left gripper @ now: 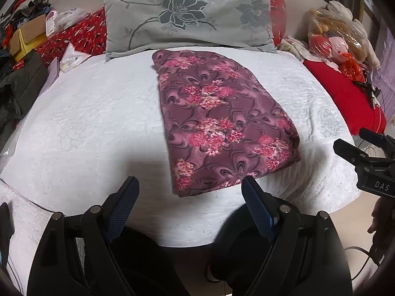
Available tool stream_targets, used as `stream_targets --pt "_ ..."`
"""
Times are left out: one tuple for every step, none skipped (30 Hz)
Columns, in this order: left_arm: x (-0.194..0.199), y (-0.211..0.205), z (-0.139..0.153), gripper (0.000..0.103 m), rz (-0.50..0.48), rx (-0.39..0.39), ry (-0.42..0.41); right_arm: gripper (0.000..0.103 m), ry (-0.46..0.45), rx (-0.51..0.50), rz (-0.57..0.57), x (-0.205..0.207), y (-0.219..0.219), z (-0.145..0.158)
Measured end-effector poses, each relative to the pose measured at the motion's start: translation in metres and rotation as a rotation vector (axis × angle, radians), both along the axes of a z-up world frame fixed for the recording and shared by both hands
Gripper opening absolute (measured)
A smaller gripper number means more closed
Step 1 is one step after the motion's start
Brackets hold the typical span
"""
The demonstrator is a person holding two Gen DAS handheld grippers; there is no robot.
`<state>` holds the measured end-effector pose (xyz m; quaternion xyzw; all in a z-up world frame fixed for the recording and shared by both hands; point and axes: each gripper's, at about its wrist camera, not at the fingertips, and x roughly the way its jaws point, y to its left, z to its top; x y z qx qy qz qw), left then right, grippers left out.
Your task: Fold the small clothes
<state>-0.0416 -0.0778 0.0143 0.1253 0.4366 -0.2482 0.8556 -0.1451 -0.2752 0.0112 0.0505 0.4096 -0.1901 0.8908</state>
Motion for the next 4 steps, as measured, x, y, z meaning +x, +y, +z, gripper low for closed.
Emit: stream_targets --pt "-0.0008 -0.0011 -0.0003 0.086 -0.001 0.003 0.001 0.103 0.0 0.003 -0.001 -0.0004 -0.001 -0.0005" --pt "-0.0015 -0.002 -0.0008 0.086 -0.001 0.006 0.004 0.103 0.0 0.005 -0.002 -0.0003 -0.0018 -0.0007" --pt "-0.002 -0.003 -0.0016 0.086 -0.002 0.011 0.006 0.103 0.001 0.007 -0.004 -0.0003 -0.0025 -0.0012" --pt "-0.0024 -0.0037 -0.0024 0.086 -0.001 0.014 0.008 0.103 0.001 0.008 -0.006 -0.0007 -0.003 -0.0015"
